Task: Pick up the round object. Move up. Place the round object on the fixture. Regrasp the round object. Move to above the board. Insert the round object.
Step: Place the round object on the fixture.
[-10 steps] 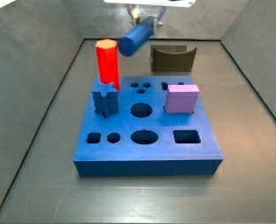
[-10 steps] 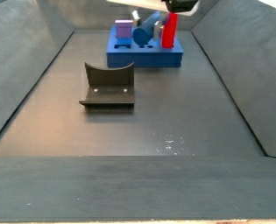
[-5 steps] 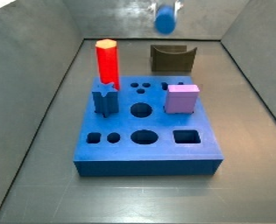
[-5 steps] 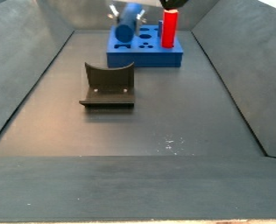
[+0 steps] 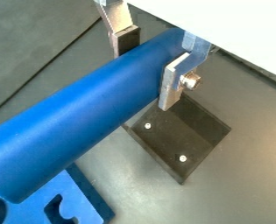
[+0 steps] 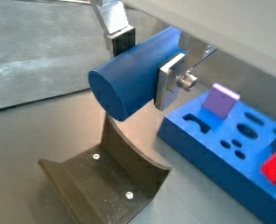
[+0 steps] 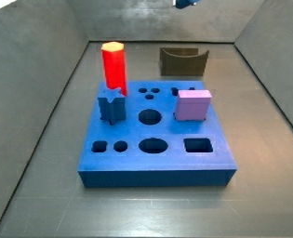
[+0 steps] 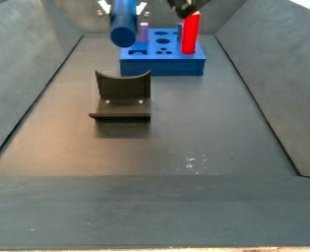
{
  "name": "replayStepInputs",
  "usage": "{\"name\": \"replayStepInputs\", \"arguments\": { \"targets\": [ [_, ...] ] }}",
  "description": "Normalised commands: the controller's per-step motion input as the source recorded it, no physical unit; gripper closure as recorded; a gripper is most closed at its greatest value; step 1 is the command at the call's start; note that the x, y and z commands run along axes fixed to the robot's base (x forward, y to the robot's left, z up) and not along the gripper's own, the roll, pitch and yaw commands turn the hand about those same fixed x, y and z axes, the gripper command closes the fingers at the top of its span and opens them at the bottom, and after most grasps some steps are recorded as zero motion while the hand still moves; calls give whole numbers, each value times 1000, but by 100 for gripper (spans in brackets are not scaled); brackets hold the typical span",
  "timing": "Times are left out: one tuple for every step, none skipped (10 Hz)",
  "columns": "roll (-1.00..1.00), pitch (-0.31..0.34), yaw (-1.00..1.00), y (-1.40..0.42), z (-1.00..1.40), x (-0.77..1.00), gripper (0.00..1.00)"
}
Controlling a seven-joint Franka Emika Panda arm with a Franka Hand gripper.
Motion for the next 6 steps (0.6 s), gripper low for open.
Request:
{"name": "replayStepInputs", "arguments": {
  "targets": [
    [-579, 263, -57, 321, 26, 162, 100],
    [-371, 203, -108, 128, 11, 97, 100],
    [-224, 150, -122, 42, 10, 77, 100],
    [-1000, 73, -164, 74, -1000, 119, 100],
    [-1000, 56, -166, 80, -1000, 119, 100],
    [-1000, 66, -173, 92, -1000, 135, 100]
  ]
}}
